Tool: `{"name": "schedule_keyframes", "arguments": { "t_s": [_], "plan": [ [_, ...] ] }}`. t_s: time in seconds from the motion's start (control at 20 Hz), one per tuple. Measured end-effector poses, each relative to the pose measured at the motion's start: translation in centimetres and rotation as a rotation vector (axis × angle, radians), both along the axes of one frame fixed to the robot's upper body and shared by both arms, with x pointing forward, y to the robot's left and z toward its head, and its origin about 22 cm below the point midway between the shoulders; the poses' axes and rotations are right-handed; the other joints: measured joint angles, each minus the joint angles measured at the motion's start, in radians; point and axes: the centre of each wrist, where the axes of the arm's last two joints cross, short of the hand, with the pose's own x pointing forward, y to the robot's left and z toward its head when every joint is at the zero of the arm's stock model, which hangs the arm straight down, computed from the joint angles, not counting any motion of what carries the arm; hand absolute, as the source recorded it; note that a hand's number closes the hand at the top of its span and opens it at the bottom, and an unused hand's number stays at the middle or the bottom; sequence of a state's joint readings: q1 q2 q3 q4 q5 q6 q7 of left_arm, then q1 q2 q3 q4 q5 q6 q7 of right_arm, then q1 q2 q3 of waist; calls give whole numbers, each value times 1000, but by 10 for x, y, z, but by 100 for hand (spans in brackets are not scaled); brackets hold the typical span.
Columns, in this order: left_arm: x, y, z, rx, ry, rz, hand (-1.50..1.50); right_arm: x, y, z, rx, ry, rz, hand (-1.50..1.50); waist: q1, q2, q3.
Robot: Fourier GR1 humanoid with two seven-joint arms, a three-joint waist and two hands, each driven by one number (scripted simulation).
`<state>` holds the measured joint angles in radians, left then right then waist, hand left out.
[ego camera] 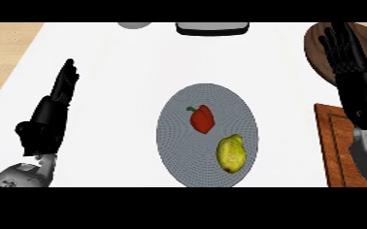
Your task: Pick the bell pepper from the placemat and place it in the bowl
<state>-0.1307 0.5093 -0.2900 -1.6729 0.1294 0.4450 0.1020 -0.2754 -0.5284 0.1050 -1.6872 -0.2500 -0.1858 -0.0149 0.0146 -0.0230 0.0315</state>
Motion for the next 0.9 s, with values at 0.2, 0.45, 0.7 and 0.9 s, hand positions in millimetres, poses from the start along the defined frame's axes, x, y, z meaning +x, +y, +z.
{"name": "schedule_keyframes", "arguments": {
  "t_s": [0.2,0.45,0.7,0.9],
  "plan": [
    [2,-15,-1,-21,10,-115,0,1,35,-9,23,19,55,150,-8,16,-20],
    [-2,-46,-12,-102,74,-317,0,2,68,-35,-177,77,31,-150,-12,26,-36],
    [0,-53,-24,-152,114,-420,0,8,129,-75,-194,130,67,-150,-2,28,-33],
    [6,-53,-24,-167,123,-442,0,21,142,-79,-395,128,100,-150,-2,27,-33]
  ]
}}
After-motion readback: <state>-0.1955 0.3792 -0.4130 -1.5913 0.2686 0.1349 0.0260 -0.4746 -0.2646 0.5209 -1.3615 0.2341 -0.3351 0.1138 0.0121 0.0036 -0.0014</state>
